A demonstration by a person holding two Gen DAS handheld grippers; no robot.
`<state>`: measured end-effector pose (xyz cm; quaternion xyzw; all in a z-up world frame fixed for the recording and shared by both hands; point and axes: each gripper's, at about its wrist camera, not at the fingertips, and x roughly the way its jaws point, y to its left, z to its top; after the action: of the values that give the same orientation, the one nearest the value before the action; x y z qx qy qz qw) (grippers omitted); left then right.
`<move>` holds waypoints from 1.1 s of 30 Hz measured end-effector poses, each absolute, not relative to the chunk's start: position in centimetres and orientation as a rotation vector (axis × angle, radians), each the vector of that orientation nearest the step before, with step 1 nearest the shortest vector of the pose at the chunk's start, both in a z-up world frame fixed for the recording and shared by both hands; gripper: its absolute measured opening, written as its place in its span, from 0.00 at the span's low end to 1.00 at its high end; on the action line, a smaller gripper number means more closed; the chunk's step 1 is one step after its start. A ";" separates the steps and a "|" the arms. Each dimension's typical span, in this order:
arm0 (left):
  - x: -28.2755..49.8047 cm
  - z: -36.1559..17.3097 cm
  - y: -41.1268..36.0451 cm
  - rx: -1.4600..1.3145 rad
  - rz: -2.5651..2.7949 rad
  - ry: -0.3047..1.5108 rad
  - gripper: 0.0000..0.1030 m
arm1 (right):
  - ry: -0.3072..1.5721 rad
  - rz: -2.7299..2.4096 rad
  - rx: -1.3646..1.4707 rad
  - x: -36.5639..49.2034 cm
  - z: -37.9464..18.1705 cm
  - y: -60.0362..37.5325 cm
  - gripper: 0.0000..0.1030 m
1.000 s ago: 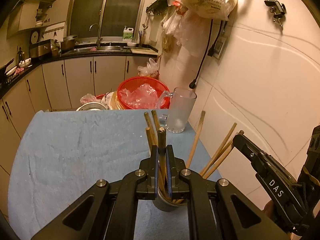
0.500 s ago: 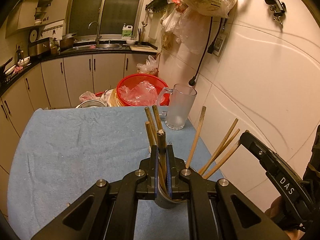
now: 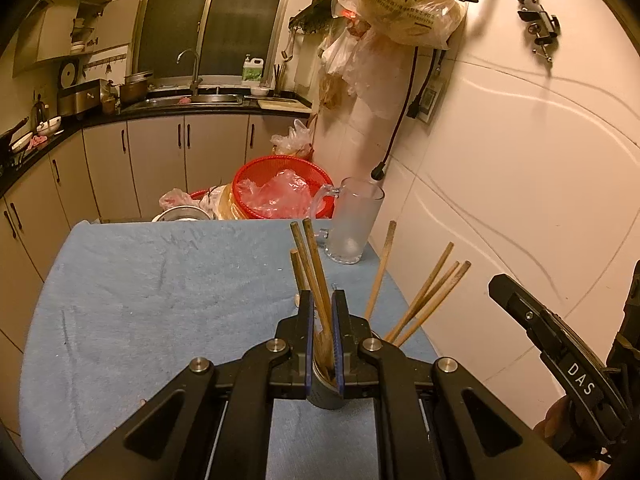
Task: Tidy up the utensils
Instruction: 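Lower the left chopstick into the cup while the right tool inserts and releases its own, then move both open tools back toward the remaining chopsticks on the towel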
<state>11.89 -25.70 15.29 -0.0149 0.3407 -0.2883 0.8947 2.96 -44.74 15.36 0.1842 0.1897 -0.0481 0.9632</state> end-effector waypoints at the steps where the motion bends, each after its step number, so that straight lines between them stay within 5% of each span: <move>1: 11.7 15.4 -25.6 -0.031 -0.598 0.703 0.07 | 0.383 -0.097 0.374 2.7 15.5 -44.7 0.13; 33: 8.5 11.3 -12.5 -0.141 -0.456 0.761 0.08 | 0.532 0.064 0.356 -0.8 11.3 -33.5 0.14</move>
<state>8.53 -12.47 11.33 -0.0682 0.3679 -0.2202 0.9008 -0.78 -33.52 11.26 0.1750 0.2616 0.0315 0.9487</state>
